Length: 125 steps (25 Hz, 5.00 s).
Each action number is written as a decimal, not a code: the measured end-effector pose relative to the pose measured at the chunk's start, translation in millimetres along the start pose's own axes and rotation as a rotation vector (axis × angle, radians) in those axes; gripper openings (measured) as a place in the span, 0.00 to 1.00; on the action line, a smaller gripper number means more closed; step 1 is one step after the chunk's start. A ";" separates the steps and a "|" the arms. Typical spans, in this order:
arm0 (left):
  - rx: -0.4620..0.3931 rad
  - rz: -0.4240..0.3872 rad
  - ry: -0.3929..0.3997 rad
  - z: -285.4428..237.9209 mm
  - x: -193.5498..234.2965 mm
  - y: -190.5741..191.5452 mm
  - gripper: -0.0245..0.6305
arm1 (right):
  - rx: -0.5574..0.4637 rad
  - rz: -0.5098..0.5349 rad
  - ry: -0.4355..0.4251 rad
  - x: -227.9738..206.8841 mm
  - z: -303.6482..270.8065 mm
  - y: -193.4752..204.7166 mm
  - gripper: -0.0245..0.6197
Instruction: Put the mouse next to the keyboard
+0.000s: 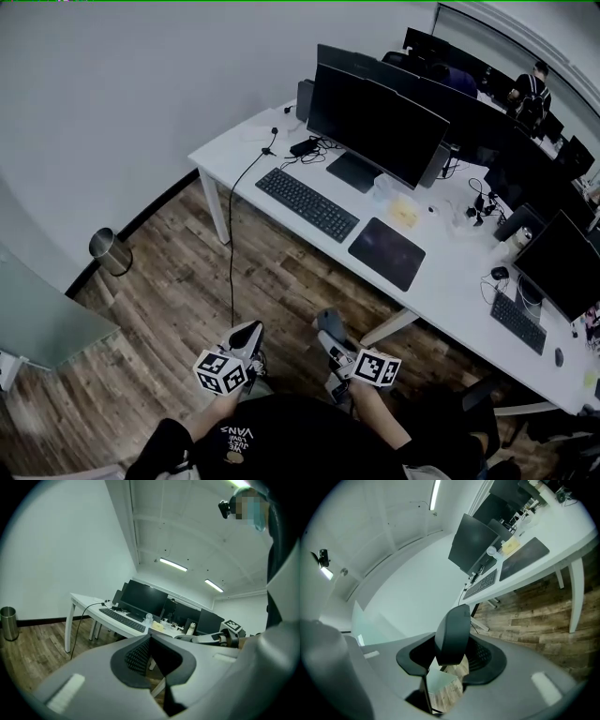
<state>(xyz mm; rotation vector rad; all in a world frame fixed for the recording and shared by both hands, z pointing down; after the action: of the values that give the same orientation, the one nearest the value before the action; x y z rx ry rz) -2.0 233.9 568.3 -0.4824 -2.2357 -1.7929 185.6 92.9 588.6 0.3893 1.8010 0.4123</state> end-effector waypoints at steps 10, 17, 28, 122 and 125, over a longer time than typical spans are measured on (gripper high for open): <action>0.066 -0.041 0.115 -62.6 78.0 -58.3 0.04 | -0.171 -0.079 0.056 0.8 -71.5 -53.8 0.32; 0.112 -0.079 0.203 -98.9 129.3 -89.8 0.04 | -0.286 -0.114 0.124 -0.7 -109.6 -70.1 0.32; 0.164 -0.071 0.310 -138.8 161.7 -96.2 0.04 | -0.398 -0.177 0.233 -18.6 -128.7 -73.6 0.32; 0.340 -0.156 0.612 -489.0 153.0 -167.4 0.04 | -0.485 -0.169 1.071 -219.9 -95.4 -280.8 0.47; 0.341 -0.162 0.630 -490.0 158.1 -172.6 0.04 | -0.504 -0.124 1.110 -206.5 -97.2 -285.4 0.47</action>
<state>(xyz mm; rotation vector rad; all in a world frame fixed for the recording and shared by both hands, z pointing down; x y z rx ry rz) -226.5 -260.4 582.4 0.3019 -2.0775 -1.3235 130.2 -262.4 653.8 -0.4051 2.6351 1.1067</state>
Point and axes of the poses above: the fingertips, and each gripper's own axes: z backward along the fingers, x to its left, y out of its underside, the point moved 5 cm from there along z, backward along the fingers, and after that the axes turned 3 degrees about x, right-handed, at the moved point
